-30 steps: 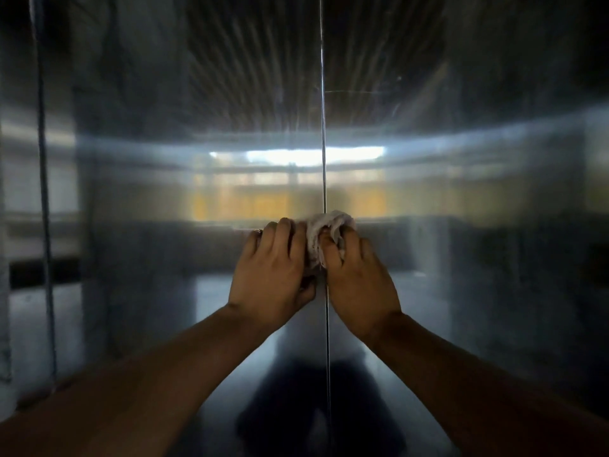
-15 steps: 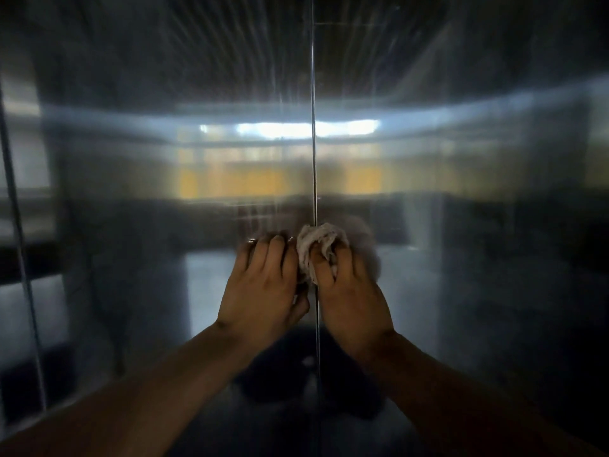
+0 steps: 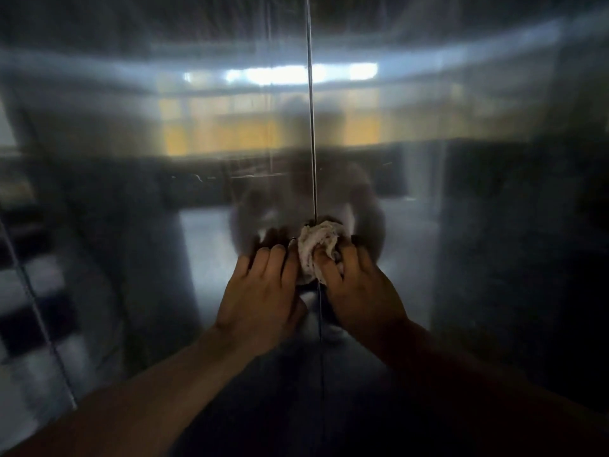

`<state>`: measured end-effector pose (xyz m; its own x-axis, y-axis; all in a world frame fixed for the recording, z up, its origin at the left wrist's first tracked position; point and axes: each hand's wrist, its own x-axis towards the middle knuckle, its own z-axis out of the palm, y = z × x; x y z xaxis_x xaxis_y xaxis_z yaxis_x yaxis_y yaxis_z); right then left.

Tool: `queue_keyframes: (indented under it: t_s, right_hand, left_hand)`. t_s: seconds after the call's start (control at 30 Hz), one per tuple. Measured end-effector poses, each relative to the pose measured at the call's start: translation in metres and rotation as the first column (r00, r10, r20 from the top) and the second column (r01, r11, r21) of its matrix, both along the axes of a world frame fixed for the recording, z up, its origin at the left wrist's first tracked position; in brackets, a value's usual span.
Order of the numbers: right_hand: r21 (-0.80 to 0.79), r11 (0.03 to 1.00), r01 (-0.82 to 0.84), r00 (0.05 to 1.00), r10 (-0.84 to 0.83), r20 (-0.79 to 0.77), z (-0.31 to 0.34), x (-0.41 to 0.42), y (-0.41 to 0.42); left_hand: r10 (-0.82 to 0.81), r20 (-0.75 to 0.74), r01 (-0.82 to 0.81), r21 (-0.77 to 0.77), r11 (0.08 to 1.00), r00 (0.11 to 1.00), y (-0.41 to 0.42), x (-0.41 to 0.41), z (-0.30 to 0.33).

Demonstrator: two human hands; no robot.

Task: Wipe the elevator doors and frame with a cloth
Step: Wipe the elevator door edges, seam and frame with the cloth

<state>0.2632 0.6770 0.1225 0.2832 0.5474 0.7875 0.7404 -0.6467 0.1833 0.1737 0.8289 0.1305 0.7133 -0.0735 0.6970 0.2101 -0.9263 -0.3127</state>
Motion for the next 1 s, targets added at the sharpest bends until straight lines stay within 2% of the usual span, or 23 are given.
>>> queue_keyframes:
  t_s: [0.13,0.3,0.47,0.7,0.9,1.0]
  right_hand:
    - [-0.055,0.998,-0.007,1.0,0.007,-0.007,-0.028,0.001,0.001]
    - [0.046,0.997,-0.057,0.997,0.059,-0.05,-0.075,-0.008,0.006]
    - [-0.007,0.996,-0.093,0.996,0.093,-0.019,-0.125,0.001,0.002]
    - [0.017,0.992,-0.127,0.991,0.127,-0.038,-0.182,0.003,0.002]
    - [-0.099,0.983,-0.155,0.976,0.136,-0.169,-0.231,-0.007,0.002]
    - [-0.106,0.982,-0.16,0.971,0.136,-0.198,-0.252,-0.012,0.002]
  left_hand:
    - [-0.008,-0.056,0.009,0.008,1.0,0.998,0.005,-0.004,-0.026]
    - [-0.021,-0.123,0.018,-0.023,1.0,0.992,0.006,-0.007,-0.067]
    - [-0.013,-0.162,0.005,-0.049,0.999,0.987,0.008,-0.01,-0.118]
    - [-0.015,-0.246,-0.011,-0.103,0.995,0.969,0.01,-0.016,-0.178]
    - [-0.014,-0.382,-0.034,-0.118,0.992,0.924,0.01,-0.023,-0.228]
    - [-0.014,-0.41,-0.048,-0.14,0.989,0.912,0.008,-0.024,-0.253]
